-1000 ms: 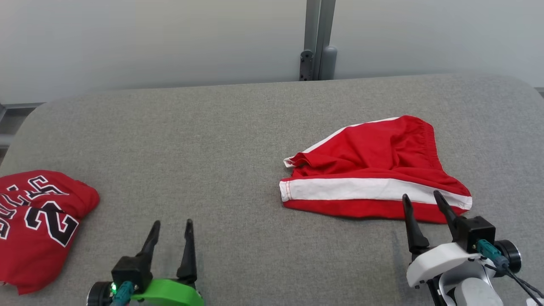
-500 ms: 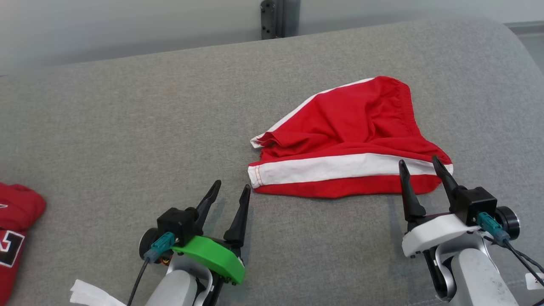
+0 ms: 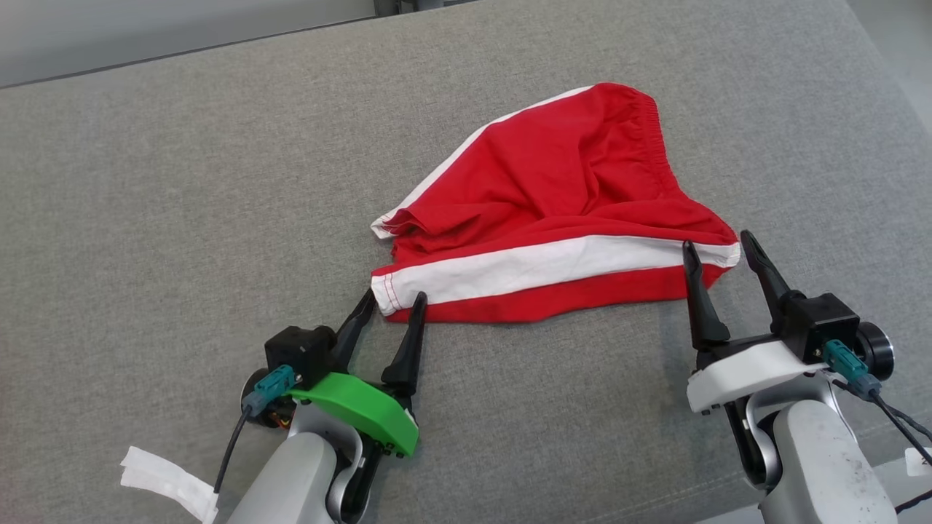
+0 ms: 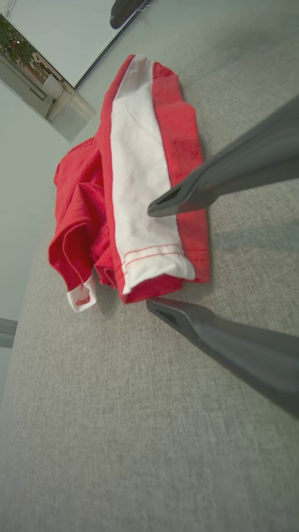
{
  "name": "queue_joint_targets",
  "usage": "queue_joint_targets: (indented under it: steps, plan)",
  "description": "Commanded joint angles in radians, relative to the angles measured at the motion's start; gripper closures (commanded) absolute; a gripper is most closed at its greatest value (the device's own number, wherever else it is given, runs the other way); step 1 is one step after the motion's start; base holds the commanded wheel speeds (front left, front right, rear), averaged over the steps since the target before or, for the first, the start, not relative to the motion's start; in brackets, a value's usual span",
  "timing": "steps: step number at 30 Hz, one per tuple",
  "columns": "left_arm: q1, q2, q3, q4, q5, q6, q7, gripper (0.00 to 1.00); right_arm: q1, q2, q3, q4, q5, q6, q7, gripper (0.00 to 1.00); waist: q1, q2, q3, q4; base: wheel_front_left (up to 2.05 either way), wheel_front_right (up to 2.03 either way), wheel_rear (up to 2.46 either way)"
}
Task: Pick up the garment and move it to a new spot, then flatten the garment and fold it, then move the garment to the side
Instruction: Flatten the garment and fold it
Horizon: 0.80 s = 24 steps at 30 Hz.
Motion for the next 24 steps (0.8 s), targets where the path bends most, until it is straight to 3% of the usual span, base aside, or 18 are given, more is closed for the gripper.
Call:
queue_joint_targets:
  steps: [1, 4, 5, 7, 14, 24]
  plan:
    - [-0.016, 0.005, 0.002, -0.005, -0.01, -0.003, 0.0, 0.0, -0.012, -0.001, -0.004, -0.006, 0.001, -0.001, -0.003, 0.0, 0.0, 0.0, 0.015, -0.014, 0.0, 0.0, 0.0]
    - [-0.011, 0.006, 0.019, -0.03, 0.007, -0.003, 0.0, 0.0, -0.01, -0.001, -0.008, -0.009, 0.0, -0.001, -0.003, 0.0, 0.0, 0.0, 0.016, -0.014, 0.0, 0.0, 0.0]
    - [-0.007, 0.005, 0.026, -0.044, 0.013, -0.003, 0.0, 0.5, -0.009, -0.001, -0.009, -0.009, -0.002, -0.001, -0.003, 0.0, 0.0, 0.0, 0.017, -0.012, 0.0, 0.0, 0.0]
    - [0.0, 0.005, 0.031, -0.059, 0.027, -0.003, 0.0, 1.0, -0.007, -0.001, -0.01, -0.007, -0.005, -0.001, -0.003, 0.0, 0.0, 0.0, 0.017, -0.009, 0.0, 0.0, 0.0]
    - [0.019, 0.006, 0.069, -0.044, 0.05, -0.003, 0.0, 1.0, 0.002, -0.001, -0.022, 0.007, -0.003, -0.001, -0.003, 0.0, 0.0, 0.0, -0.003, 0.018, 0.0, 0.0, 0.0]
    - [0.097, 0.006, 0.298, -0.05, 0.141, -0.003, 0.0, 1.0, 0.047, -0.001, 0.002, 0.052, 0.015, -0.001, -0.003, 0.0, 0.0, 0.0, -0.065, 0.099, 0.0, 0.0, 0.0]
